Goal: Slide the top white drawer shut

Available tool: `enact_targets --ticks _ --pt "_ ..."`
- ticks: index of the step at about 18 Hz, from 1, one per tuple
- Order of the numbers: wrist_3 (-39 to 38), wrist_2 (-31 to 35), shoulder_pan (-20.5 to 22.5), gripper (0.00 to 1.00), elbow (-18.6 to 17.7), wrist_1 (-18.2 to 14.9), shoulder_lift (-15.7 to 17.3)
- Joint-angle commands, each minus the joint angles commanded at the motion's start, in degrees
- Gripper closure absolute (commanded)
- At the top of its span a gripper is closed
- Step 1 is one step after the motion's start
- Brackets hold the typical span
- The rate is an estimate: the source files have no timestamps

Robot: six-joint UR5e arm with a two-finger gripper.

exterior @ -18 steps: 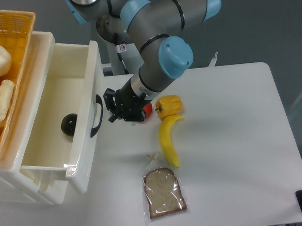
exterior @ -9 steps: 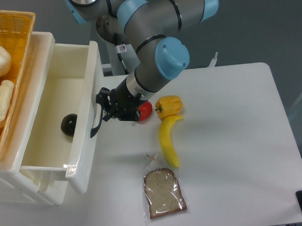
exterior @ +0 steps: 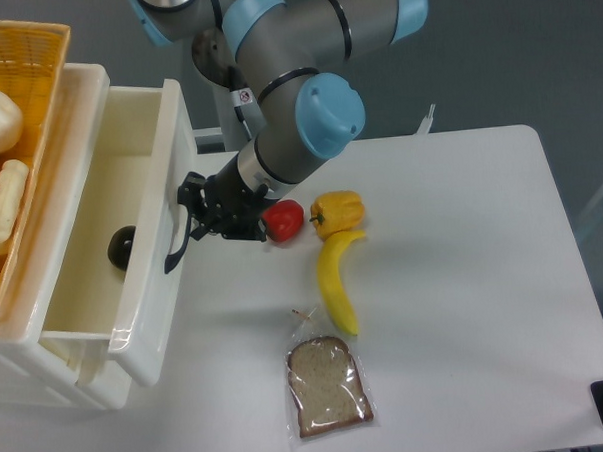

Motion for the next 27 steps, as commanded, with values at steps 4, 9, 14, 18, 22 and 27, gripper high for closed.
enact_targets --ticks 4,9,14,18,22,27 --pt "-3.77 -0.88 -2.19 0.89 0.0 0.61 0.0" --pt "-5.27 -1.58 -4.66 0.89 0.18 1.85 -1.14" --pt "-7.64 -1.67 -6.24 0.88 0.26 3.86 -2.19" --pt "-8.35 -1.85 -6.94 0.88 0.44 5.18 -2.64" --pt "-9.49 -2.28 -7.56 0.88 0.44 5.54 -2.64" --pt "-10.02 -2.64 -7.56 0.88 1.23 5.54 -2.55"
